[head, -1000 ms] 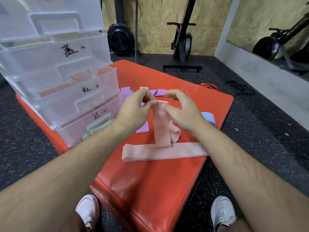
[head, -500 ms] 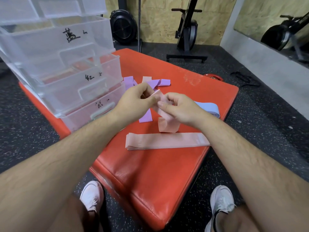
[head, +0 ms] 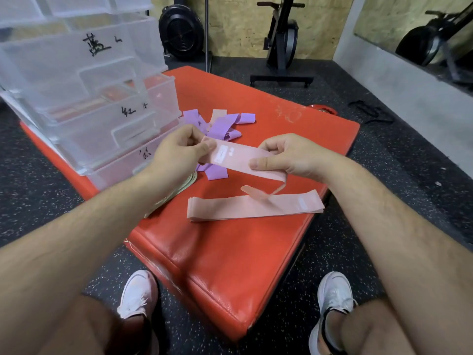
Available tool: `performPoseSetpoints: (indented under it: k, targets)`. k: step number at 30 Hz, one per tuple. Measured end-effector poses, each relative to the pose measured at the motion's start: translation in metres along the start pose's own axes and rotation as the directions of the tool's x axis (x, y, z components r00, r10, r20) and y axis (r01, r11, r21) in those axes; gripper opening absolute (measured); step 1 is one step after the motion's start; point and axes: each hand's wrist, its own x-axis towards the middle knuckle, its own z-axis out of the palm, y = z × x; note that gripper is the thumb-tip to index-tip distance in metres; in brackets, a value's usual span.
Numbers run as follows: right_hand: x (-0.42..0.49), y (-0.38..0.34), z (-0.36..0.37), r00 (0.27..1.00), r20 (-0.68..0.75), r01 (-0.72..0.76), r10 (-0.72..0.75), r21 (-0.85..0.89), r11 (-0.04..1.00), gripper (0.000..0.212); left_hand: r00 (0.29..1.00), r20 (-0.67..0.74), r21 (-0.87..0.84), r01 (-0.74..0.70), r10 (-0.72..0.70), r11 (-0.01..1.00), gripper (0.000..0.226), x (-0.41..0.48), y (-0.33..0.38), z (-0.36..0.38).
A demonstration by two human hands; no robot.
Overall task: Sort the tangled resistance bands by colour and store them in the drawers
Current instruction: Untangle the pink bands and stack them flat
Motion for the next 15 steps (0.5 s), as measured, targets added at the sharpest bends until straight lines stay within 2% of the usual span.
performPoseSetpoints:
  k: [4,8,11,15]
  targets:
    - [-0.014,0.006,-0.018,0.999,0.018,-0.040,0.041,-0.069,0.997,0.022,0.997,-0.049,-0.028,0.063,-0.064,0.998,0.024,-0.005,-0.006,-0.010]
    - [-0.030,0.018,-0.036,0.988,0.073,-0.122,0.133,-0.140,0.983,0.016,0.994,-0.056,0.022,0.099,-0.097,0.995,0.026,-0.007,-0.019,-0.022]
    - [-0.041,0.032,-0.049,0.978,0.081,-0.187,0.194,-0.093,0.978,0.020,0.991,-0.080,0.051,0.113,-0.109,0.992,0.026,-0.010,-0.025,-0.026]
    - [-0.054,0.049,-0.067,0.968,0.075,-0.229,0.240,-0.132,0.964,0.029,0.985,-0.095,0.044,0.149,-0.144,0.988,0.028,-0.016,-0.033,-0.030]
